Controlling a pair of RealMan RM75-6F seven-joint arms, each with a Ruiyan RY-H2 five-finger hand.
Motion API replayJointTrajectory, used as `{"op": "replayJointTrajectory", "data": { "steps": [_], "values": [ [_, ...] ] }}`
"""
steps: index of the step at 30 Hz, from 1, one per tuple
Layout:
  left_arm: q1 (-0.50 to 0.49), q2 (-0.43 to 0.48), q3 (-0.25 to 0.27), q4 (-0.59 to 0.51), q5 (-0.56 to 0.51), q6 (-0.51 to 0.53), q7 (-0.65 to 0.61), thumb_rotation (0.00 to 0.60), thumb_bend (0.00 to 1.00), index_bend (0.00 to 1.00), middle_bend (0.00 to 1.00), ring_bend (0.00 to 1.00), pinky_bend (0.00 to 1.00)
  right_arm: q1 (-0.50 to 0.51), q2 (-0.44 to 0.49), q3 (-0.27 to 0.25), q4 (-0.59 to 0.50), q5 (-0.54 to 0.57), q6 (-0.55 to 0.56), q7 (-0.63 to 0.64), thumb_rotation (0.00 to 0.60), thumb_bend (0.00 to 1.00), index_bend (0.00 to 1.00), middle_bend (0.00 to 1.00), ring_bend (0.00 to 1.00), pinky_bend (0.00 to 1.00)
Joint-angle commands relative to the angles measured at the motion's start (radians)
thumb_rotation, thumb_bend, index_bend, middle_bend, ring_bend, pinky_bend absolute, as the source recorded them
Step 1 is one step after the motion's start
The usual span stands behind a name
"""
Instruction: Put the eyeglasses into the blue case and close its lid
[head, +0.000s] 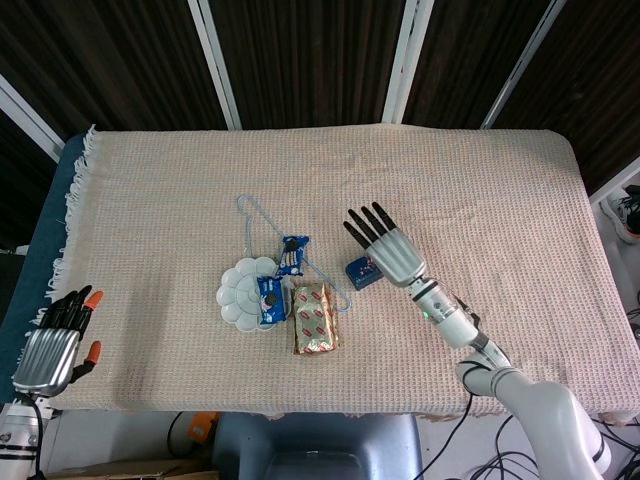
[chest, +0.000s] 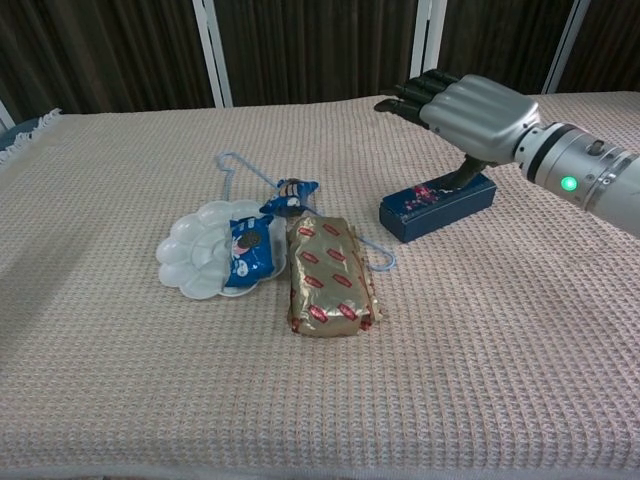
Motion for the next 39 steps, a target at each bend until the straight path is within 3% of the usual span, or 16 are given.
{"op": "replayJointTrajectory", "data": {
  "steps": [1,7,11,16,19,23,29,39],
  "values": [
    [0.001,0.001,0.0,0.0,0.002,0.003,-0.004,0.6,0.45,0.0,0.0,0.0,0.13,-0.069,0.095,0.007,-0.131,0.009,0.096,-0.012,0.6,0.3,0.11,0.04,0.0,0.0],
    [0.009,-0.003,-0.002,0.005,0.022,0.033,-0.012,0.6,0.44,0.0,0.0,0.0,0.13,-0.241,0.353,-0.013,-0.551,0.056,0.213,-0.116,0.6,0.25,0.09,0.03,0.0,0.0],
    [0.013,-0.013,-0.002,0.02,0.041,0.056,-0.019,0.6,0.44,0.0,0.0,0.0,0.13,-0.378,0.53,-0.067,-0.839,0.101,0.278,-0.201,0.6,0.25,0.06,0.03,0.0,0.0],
    [0.016,-0.024,-0.005,0.034,0.063,0.082,-0.036,0.6,0.44,0.0,0.0,0.0,0.12,-0.496,0.645,-0.134,-1.004,0.157,0.304,-0.275,0.6,0.25,0.0,0.01,0.0,0.0],
    [0.016,-0.036,-0.002,0.046,0.088,0.098,-0.071,0.6,0.42,0.0,0.0,0.0,0.12,-0.562,0.665,-0.158,-1.049,0.197,0.324,-0.277,0.6,0.25,0.0,0.0,0.0,0.0],
    [0.01,-0.053,0.005,0.073,0.11,0.099,-0.079,0.6,0.4,0.0,0.0,0.0,0.12,-0.636,0.627,-0.16,-1.002,0.224,0.369,-0.226,0.6,0.25,0.0,0.0,0.0,0.0],
    [-0.002,-0.07,0.0,0.084,0.088,0.066,-0.044,0.6,0.4,0.0,0.0,0.0,0.12,-0.665,0.628,-0.127,-0.948,0.209,0.363,-0.041,0.6,0.25,0.0,0.0,0.0,0.0],
    [0.001,-0.063,-0.004,0.067,0.053,0.049,-0.001,0.6,0.4,0.0,0.0,0.0,0.12,-0.684,0.597,-0.091,-0.921,0.187,0.373,-0.108,0.6,0.25,0.0,0.0,0.0,0.0]
  ]
}}
